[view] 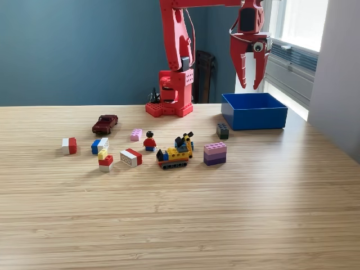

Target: Grasp a lego block and put it in the bin.

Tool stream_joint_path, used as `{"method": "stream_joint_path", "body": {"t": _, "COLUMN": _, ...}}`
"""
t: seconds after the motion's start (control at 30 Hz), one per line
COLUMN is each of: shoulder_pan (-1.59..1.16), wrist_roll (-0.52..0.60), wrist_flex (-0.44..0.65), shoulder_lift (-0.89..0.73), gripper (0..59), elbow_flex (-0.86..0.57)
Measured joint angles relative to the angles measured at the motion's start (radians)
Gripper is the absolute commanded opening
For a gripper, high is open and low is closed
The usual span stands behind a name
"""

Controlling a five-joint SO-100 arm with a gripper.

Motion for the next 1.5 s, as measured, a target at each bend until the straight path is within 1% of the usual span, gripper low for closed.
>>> {"method": "stream_joint_path", "body": {"t": 0.27, "shoulder_pan": 0.241, "wrist_roll": 0.018, "wrist_flex": -0.020, "shoulder_lift": 0.000, "gripper": 0.1, "elbow_flex": 0.000}}
{"method": "stream_joint_path", "body": {"t": 0.33, "shoulder_pan": 0.267, "wrist_roll": 0.002, "wrist_flex": -0.020, "shoulder_lift": 0.000, "gripper": 0.1, "elbow_flex": 0.000}}
{"method": "stream_joint_path", "body": {"t": 0.47, "shoulder_pan": 0.345, "wrist_roll": 0.009, "wrist_flex": -0.020, "shoulder_lift": 0.000, "gripper": 0.1, "elbow_flex": 0.000}}
{"method": "stream_joint_path", "body": {"t": 0.83, "shoulder_pan": 0.472, "wrist_roll": -0.025, "wrist_flex": -0.023, "shoulder_lift": 0.000, "gripper": 0.1, "elbow_flex": 0.003}}
{"method": "stream_joint_path", "body": {"t": 1.0, "shoulder_pan": 0.506, "wrist_roll": -0.041, "wrist_flex": -0.071, "shoulder_lift": 0.000, "gripper": 0.1, "elbow_flex": 0.061}}
{"method": "stream_joint_path", "body": {"t": 1.3, "shoulder_pan": 0.565, "wrist_roll": -0.037, "wrist_flex": -0.199, "shoulder_lift": 0.009, "gripper": 0.1, "elbow_flex": 0.201}}
{"method": "stream_joint_path", "body": {"t": 1.5, "shoulder_pan": 0.597, "wrist_roll": -0.048, "wrist_flex": -0.229, "shoulder_lift": 0.009, "gripper": 0.1, "elbow_flex": 0.221}}
